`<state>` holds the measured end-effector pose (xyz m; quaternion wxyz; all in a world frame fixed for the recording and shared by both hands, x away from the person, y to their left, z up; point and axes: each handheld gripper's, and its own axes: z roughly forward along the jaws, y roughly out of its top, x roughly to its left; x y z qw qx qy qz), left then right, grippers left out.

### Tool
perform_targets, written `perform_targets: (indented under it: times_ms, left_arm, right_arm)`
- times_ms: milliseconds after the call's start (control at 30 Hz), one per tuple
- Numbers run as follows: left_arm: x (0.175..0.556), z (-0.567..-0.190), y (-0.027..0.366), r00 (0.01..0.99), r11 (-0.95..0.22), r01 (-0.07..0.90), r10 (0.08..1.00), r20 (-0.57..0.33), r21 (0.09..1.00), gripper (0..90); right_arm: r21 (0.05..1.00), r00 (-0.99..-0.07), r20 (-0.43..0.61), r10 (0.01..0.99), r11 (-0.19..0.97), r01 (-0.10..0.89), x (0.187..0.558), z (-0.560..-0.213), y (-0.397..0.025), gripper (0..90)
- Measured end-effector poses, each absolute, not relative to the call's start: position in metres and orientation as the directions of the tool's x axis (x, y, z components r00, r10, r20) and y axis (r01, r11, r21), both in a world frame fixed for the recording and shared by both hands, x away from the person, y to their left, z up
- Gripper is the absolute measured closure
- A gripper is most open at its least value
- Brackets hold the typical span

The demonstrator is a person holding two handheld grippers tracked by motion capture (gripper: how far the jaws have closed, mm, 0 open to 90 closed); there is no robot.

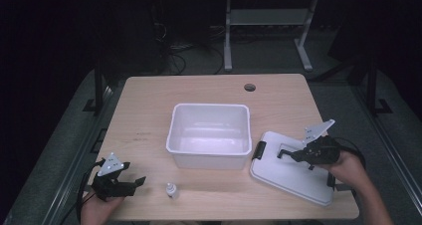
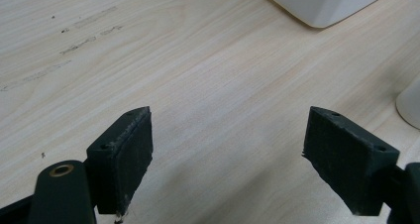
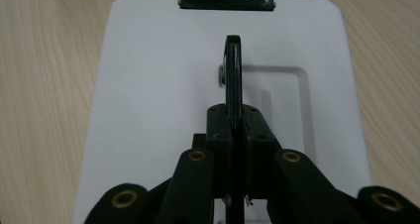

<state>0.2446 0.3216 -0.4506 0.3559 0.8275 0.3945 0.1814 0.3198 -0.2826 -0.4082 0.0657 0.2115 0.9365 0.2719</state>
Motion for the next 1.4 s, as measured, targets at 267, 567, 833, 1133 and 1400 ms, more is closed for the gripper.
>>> perform_targets:
  times_ms: [267,567,833,1133,1400]
  left_arm:
    - [0.244,-0.451,0.321,0.628,-0.438,0.524,0.778,0.016,0.731,18.9]
    - [0.243,-0.451,0.318,0.632,-0.444,0.524,0.775,0.018,0.727,19.5]
    - [0.243,-0.451,0.319,0.632,-0.45,0.515,0.774,0.031,0.73,20.0]
    - [0.242,-0.445,0.318,0.652,-0.466,0.498,0.758,0.039,0.732,21.1]
    - [0.24,-0.436,0.31,0.71,-0.504,0.451,0.703,0.045,0.737,21.7]
  right_arm:
    - [0.565,-0.899,-0.001,0.438,0.742,0.361,0.309,-0.408,-0.281,72.0]
    - [0.594,-0.885,-0.014,0.466,0.716,0.368,0.29,-0.403,-0.277,51.4]
    - [0.613,-0.876,-0.047,0.479,0.707,0.354,0.278,-0.4,-0.273,49.1]
    - [0.651,-0.866,-0.09,0.491,0.687,0.322,0.257,-0.393,-0.27,50.3]
    - [0.667,-0.864,-0.072,0.498,0.668,0.33,0.246,-0.399,-0.267,48.2]
